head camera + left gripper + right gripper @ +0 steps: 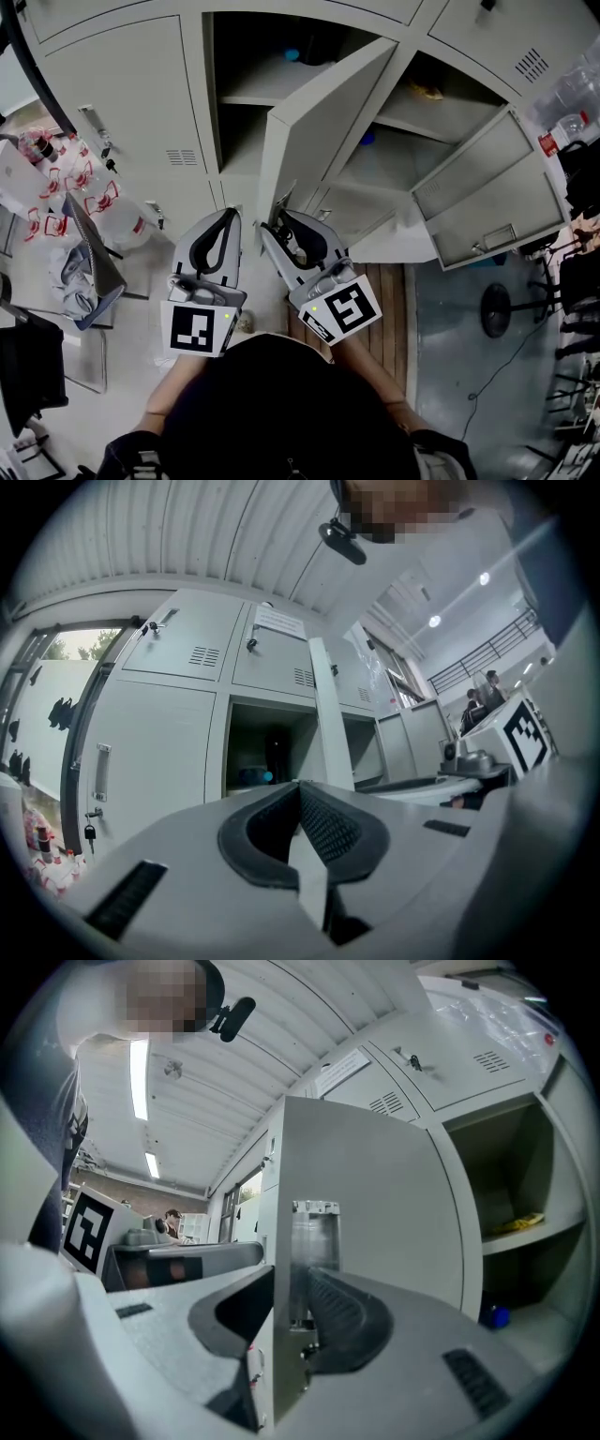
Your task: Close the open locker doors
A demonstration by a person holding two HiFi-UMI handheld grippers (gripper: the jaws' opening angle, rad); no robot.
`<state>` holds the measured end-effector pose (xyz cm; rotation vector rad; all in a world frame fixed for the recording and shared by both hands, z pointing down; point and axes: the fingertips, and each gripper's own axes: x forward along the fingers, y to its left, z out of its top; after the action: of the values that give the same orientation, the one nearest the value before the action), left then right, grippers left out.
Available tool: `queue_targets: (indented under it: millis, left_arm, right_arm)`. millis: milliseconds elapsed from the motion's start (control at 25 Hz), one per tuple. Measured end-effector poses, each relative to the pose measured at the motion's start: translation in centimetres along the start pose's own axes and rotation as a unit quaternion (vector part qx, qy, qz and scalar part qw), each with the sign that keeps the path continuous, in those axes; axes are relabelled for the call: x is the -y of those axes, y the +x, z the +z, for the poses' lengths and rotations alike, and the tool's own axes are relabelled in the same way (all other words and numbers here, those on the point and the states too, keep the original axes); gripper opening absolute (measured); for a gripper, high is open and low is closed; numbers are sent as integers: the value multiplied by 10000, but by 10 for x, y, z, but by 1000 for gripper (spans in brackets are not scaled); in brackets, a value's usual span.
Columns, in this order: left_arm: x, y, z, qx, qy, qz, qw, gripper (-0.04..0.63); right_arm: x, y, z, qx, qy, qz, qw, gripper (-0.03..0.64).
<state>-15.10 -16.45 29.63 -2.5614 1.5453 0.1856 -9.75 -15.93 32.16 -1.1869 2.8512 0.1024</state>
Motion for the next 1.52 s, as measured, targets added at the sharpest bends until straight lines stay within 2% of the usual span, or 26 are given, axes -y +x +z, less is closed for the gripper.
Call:
queue_targets:
  millis: [240,400,840,1160,1520]
  left_arm:
    - [-20,0,-5,54,-41,-82,9999,2]
    - [-33,0,-16,-77,-79,-143,9998,2]
    - [-68,4,-25,26,-164,-224,9996,2]
    - [-91,9,-34,38,-283,-147,9995,2]
    - [-104,19,-39,27,-237,-19,9997,2]
  right_arm:
    - [-3,21,-1,-13,-23,-156,9999,112]
    - [-2,36,-2,-39,-23,-266,9996,112]
    - [2,75,-5,-81,-32,-567,9984,109]
    - [8,103,-6,-77,-90,-747,9971,106]
    - [15,126,-7,-30,-136,-854,9963,104]
